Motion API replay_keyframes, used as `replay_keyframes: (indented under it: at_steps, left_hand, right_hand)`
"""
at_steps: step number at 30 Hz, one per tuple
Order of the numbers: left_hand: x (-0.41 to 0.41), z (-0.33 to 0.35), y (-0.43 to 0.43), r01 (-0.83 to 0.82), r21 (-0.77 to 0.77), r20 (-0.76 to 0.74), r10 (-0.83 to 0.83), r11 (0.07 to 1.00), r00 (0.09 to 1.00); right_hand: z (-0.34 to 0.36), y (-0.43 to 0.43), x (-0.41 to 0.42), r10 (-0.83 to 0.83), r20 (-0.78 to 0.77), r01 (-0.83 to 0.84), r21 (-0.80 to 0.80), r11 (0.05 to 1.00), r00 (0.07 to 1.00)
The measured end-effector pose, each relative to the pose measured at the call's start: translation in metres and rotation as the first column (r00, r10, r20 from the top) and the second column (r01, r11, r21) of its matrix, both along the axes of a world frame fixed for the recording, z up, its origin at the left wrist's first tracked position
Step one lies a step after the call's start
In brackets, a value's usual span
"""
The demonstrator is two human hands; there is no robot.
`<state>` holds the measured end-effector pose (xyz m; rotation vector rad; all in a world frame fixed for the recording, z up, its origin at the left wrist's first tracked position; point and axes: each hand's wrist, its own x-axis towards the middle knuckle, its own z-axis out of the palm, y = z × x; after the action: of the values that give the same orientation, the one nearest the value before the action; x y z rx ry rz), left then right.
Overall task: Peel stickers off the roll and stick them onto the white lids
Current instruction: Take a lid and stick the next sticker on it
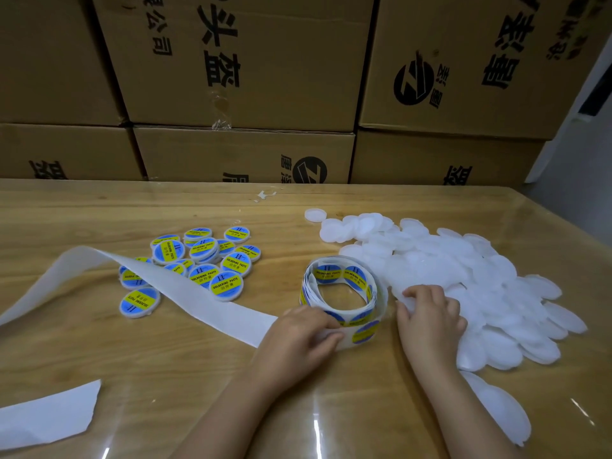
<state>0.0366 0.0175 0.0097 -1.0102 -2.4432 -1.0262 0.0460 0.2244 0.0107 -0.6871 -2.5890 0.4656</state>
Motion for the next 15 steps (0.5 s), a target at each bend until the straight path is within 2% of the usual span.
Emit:
replay_keyframes:
  at_steps: [5, 9, 12, 15]
  left_hand:
    - [-0.002, -0.002, -0.003, -0.090, 0.228, 0.265, 0.027, 0.969, 0.964]
    - [-0.005, 0.000, -0.006, -0.170, 0.343, 0.423, 0.010, 0.924, 0.906]
    - [-0.005, 0.003, -0.008, -0.167, 0.373, 0.450, -0.020, 0.913, 0.893]
    - [-0.006, 0.004, -0.008, -0.111, 0.353, 0.437, -0.059, 0.929, 0.897]
  right_hand:
    - [-0.002, -0.001, -0.002, -0.015, -0.070, 0.013, -0.028, 1.000, 0.997]
    - [0.001, -0.006, -0.002, 0.033, -0.278, -0.055, -0.071, 0.996, 0.960]
    - [0.006, -0.013, 0.001, 0.089, -0.483, -0.188, -0.160, 0.969, 0.871]
    - [0.011, -0.024, 0.009, 0.138, -0.631, -0.425, -0.330, 0.843, 0.763]
